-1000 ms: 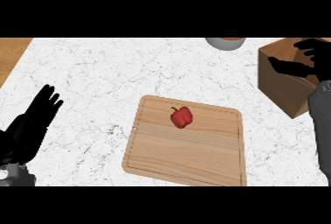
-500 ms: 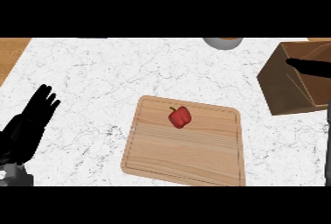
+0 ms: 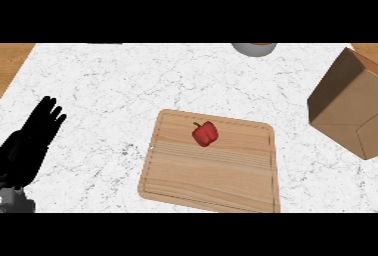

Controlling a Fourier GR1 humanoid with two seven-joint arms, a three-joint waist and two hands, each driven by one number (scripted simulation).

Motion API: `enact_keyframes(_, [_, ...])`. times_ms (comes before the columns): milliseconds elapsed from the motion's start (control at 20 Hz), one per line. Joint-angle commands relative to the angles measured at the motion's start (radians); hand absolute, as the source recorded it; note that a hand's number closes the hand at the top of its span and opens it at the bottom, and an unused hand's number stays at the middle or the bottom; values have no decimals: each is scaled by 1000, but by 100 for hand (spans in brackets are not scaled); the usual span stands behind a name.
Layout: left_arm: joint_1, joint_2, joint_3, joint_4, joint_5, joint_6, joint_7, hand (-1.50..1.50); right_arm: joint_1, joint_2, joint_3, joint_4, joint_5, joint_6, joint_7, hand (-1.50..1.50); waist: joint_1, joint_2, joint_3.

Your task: Pick the pear from the cutting board and place it in the cardboard box

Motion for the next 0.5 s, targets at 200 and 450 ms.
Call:
enact_keyframes(200, [25, -6, -4, -2, -4, -19, -22, 0, 178, -96, -102, -18, -219, 138, -116, -150, 7, 3, 1])
enact_keyframes(450, [-32, 38, 42, 42, 37, -45, -8, 0, 205, -160, -108, 7, -260, 145, -124, -150, 9, 4, 1])
